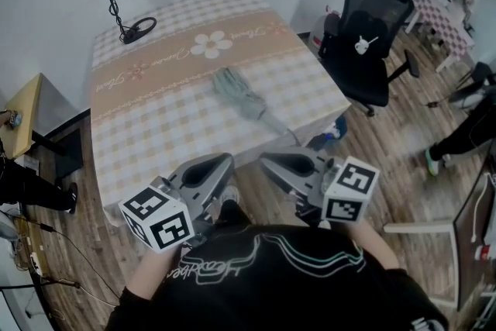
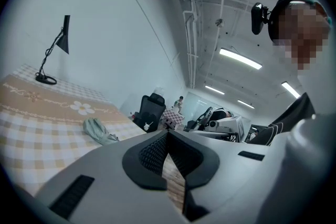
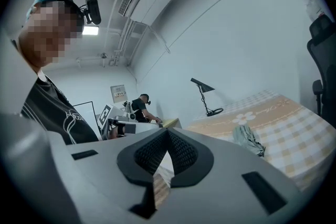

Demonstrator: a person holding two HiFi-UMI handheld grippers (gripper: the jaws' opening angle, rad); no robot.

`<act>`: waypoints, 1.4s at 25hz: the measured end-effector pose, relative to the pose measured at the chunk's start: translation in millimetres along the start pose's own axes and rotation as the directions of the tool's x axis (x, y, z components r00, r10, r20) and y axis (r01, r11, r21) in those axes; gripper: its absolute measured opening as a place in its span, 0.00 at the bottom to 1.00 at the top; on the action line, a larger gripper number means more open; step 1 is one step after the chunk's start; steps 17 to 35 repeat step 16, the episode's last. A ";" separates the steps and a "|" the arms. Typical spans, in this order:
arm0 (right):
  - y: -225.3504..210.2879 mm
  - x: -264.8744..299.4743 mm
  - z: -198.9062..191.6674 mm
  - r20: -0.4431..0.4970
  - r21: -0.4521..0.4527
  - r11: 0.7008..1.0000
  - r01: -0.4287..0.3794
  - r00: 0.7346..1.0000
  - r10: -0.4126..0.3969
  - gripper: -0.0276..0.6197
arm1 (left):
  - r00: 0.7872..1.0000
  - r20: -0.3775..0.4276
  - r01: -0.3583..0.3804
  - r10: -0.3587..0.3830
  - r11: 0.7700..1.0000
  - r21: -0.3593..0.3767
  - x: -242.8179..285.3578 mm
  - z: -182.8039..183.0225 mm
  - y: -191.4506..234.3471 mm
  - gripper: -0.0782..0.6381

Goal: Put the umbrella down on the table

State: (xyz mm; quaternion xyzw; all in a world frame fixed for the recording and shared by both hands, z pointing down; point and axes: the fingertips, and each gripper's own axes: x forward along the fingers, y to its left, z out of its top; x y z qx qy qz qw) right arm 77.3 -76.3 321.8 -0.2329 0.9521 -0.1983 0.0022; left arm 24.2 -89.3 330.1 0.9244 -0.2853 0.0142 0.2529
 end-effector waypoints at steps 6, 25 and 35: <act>-6.7 -30.5 7.7 0.006 -0.011 1.000 -0.002 1.000 0.002 0.06 | 1.000 -0.014 -0.007 0.007 1.000 0.023 22.1 2.5 -23.8 0.10; -15.0 -64.3 14.9 0.023 -0.028 1.000 -0.010 1.000 0.010 0.06 | 1.000 -0.028 0.011 -0.010 1.000 0.019 51.1 -1.8 -48.5 0.10; -15.0 -64.3 14.9 0.023 -0.028 1.000 -0.010 1.000 0.010 0.06 | 1.000 -0.028 0.011 -0.010 1.000 0.019 51.1 -1.8 -48.5 0.10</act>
